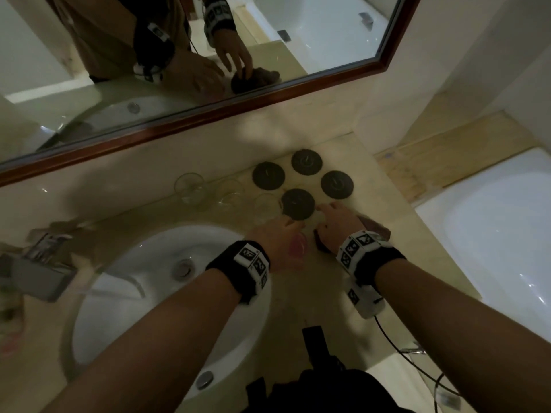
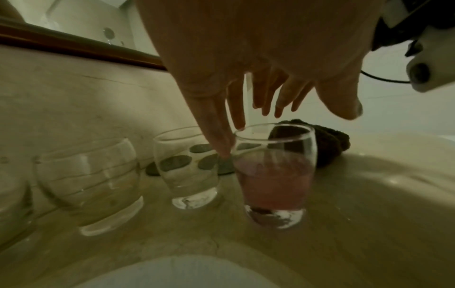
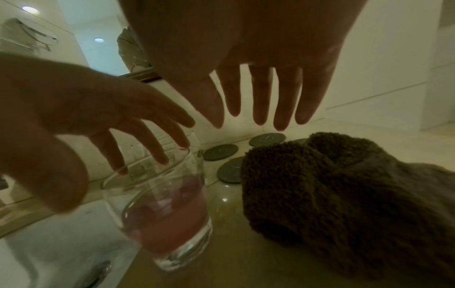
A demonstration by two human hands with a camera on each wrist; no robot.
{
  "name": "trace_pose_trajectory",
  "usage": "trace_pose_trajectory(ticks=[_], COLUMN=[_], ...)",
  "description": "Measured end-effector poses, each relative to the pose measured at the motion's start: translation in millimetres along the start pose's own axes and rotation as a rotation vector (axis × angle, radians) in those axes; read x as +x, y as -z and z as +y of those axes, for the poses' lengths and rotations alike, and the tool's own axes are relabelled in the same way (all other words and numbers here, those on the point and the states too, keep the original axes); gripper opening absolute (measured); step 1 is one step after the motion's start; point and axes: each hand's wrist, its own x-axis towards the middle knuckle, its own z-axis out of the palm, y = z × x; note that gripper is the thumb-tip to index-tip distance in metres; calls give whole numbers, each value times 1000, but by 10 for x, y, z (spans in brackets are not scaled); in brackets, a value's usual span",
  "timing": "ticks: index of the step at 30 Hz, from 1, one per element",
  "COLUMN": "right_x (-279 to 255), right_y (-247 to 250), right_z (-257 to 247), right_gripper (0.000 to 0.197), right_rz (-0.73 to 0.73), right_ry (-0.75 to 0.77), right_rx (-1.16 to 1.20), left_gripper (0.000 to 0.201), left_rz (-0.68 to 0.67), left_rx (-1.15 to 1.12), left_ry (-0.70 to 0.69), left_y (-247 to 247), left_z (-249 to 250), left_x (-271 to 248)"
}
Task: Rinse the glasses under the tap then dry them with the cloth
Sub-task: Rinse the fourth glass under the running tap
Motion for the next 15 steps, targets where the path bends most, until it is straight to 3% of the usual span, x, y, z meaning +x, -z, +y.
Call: trace_pose_trajectory(ticks=[3, 12, 15], right_x=[-129, -286, -285], right_y=[-18, -4, 31], right_z=[90, 290, 277], right_gripper=[46, 50, 49], right_rz=[5, -6, 5], right_ry=[-5, -55, -56], right_rx=[2, 9, 26], left_gripper=[91, 47, 45], left_rz=[-58, -10, 7], left_rx=[76, 91, 35], left_ry=[17, 27, 4], left_y=[-119, -191, -85], left_z=[65, 191, 270], left_x=[85, 226, 259])
